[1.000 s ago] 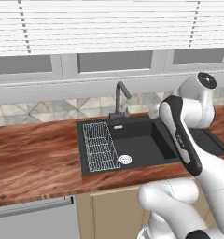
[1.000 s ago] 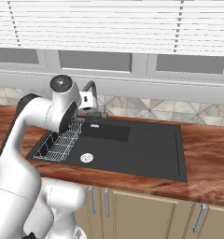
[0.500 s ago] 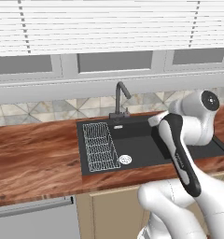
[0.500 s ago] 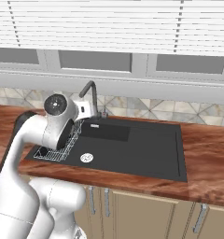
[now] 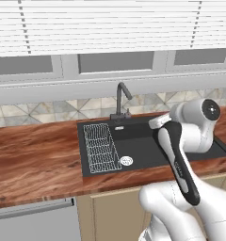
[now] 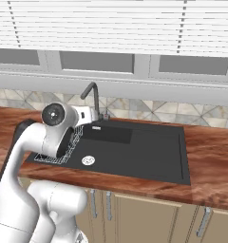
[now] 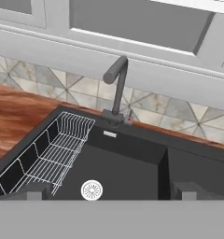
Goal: Soak the sponge with water for a few seconds and then drop it inside the sink.
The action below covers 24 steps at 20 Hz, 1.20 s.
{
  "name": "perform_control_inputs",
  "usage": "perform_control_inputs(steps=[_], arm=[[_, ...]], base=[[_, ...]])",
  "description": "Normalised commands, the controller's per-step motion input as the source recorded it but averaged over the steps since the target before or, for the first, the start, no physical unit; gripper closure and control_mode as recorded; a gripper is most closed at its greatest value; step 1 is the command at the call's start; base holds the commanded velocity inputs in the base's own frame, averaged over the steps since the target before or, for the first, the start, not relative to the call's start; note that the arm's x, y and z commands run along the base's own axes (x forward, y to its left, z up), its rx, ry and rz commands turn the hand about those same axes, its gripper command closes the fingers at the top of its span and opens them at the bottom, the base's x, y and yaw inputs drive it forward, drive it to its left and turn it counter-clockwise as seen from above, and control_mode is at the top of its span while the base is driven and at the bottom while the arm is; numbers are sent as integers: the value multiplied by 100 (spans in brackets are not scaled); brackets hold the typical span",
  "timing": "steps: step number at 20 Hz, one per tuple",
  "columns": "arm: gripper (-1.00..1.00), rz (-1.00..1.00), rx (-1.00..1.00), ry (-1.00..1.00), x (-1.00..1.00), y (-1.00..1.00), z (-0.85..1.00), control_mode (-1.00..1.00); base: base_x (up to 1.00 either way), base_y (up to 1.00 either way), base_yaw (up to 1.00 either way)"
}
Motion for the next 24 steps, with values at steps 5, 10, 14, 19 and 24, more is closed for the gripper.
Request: perform_control_inputs(steps=[5, 10, 14, 19, 24], arm=[[-100, -1, 8, -6, 0, 0, 0, -100], [-100, 0, 16, -5, 0, 0, 0, -100], [-100, 0, 13, -1, 0, 0, 0, -100], [-100, 0, 14, 0, 0, 0, 0, -100], [-100, 0, 8, 0, 0, -9, -1, -100]], base=[[0, 0, 0], [0, 0, 0], [0, 0, 0], [0, 0, 0], [0, 0, 0]])
